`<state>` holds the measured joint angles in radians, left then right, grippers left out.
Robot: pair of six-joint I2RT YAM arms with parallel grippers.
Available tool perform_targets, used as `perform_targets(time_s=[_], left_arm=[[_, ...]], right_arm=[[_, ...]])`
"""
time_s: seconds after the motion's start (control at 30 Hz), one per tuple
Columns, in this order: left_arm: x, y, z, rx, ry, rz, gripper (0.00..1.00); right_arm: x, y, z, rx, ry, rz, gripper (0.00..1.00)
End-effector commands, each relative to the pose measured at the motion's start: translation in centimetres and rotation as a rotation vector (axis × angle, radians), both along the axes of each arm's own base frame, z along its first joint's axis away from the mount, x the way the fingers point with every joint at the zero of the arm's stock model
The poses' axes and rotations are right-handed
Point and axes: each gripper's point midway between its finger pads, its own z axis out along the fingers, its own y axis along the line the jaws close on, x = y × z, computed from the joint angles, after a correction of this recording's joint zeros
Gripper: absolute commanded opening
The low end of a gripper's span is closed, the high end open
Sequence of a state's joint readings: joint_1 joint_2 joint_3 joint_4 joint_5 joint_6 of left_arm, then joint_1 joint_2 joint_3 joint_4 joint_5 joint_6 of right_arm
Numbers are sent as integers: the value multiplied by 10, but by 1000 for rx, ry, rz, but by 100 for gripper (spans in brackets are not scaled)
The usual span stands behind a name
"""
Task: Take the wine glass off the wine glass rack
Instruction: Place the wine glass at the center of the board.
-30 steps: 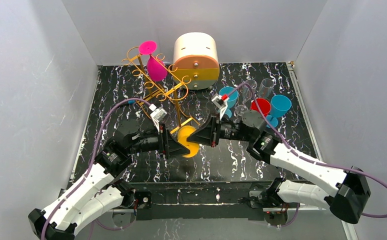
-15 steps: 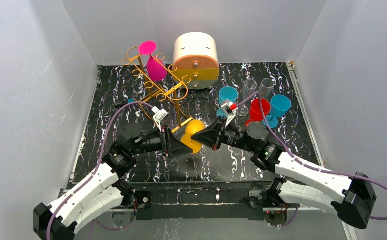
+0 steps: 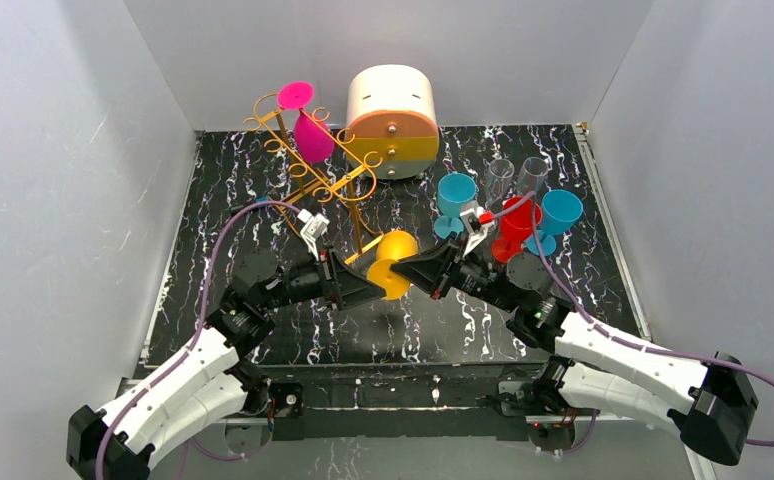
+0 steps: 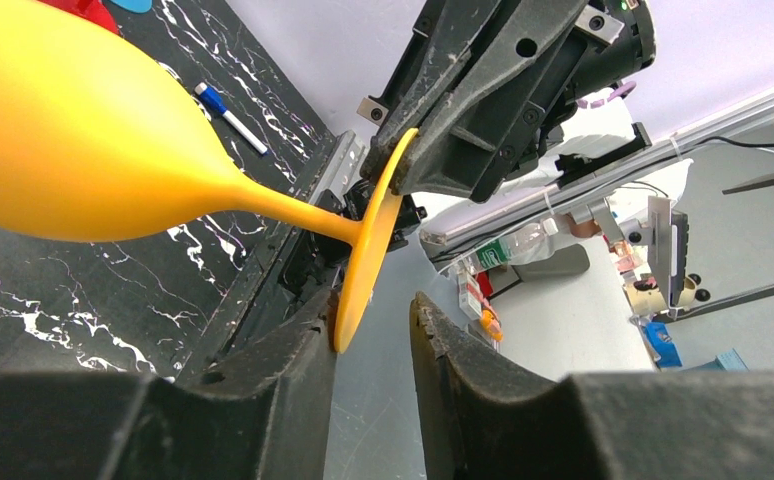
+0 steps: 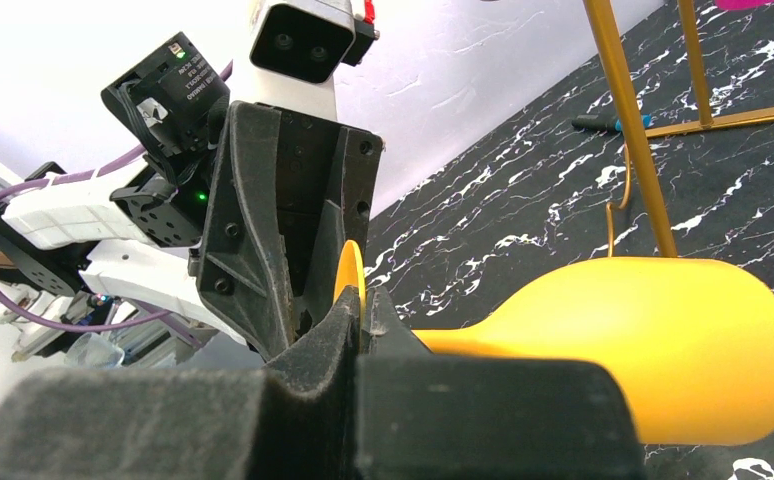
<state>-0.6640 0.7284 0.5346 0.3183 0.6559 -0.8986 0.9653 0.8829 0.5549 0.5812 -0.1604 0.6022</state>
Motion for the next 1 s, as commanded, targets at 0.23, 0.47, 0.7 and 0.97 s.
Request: perform_targets(time_s=[0.23,0.47,0.7,0.97], left_arm=[[8,-1,-2,-20,24,39,22],[13,0,-10,13,40,69,16],[17,2,-19,51,54,99,11],[21,-1,-16,34,43,96,13]], right_arm=[[-3,0,20,71,-49,4,1],[-3,-1,21,83,-45,6,1],[-4,-1,22,79,-42,7,1],[14,3,5,41,52,-67,1]])
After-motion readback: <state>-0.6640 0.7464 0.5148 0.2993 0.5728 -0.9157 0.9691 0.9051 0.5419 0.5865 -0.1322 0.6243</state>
